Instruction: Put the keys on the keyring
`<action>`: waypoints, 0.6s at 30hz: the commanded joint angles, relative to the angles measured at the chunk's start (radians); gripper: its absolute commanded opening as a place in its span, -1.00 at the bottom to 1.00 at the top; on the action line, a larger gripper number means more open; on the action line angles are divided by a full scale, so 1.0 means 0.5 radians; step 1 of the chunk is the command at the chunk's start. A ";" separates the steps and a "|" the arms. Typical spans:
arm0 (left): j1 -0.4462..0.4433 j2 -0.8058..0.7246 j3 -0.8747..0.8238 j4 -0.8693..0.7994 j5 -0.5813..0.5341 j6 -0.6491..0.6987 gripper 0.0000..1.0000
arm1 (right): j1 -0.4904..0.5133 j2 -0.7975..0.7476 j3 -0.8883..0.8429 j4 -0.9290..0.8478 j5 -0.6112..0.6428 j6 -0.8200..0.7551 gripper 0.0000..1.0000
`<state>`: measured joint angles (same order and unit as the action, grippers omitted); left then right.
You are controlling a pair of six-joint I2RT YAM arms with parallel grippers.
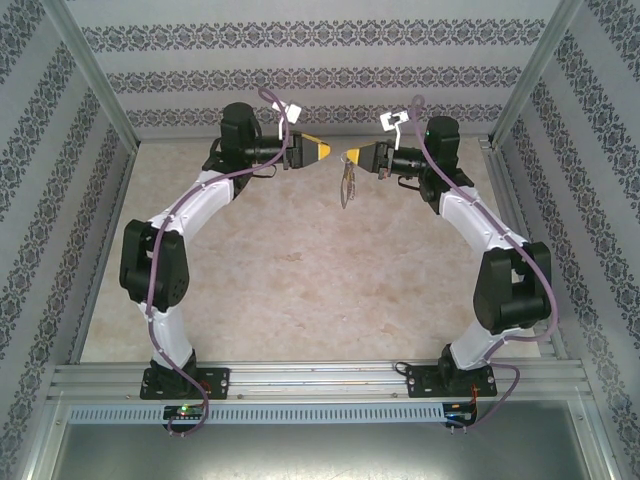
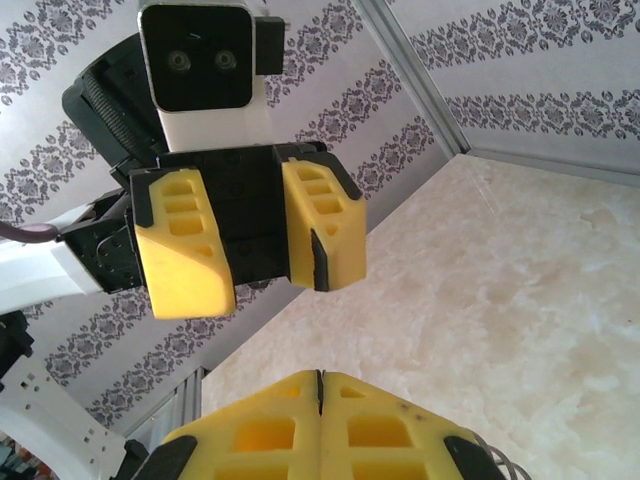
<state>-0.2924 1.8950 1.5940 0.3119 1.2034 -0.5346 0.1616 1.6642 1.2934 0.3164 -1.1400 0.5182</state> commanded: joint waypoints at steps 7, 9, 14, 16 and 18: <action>-0.034 0.060 0.070 -0.056 0.115 0.053 -0.23 | 0.060 0.068 0.110 0.036 -0.093 -0.018 -1.00; -0.045 0.063 0.070 -0.056 0.127 0.053 -0.23 | 0.063 0.074 0.113 0.039 -0.093 -0.018 -1.00; -0.063 0.070 0.070 -0.057 0.146 0.051 -0.24 | 0.063 0.085 0.113 0.054 -0.085 -0.013 -1.00; -0.074 0.075 0.073 -0.059 0.153 0.051 -0.24 | 0.063 0.086 0.110 0.067 -0.084 -0.003 -1.00; -0.083 0.078 0.073 -0.059 0.157 0.048 -0.24 | 0.063 0.089 0.113 0.076 -0.082 0.006 -1.00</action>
<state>-0.3214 1.9202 1.5959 0.2901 1.2507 -0.5297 0.1860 1.6993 1.3136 0.3138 -1.1542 0.5198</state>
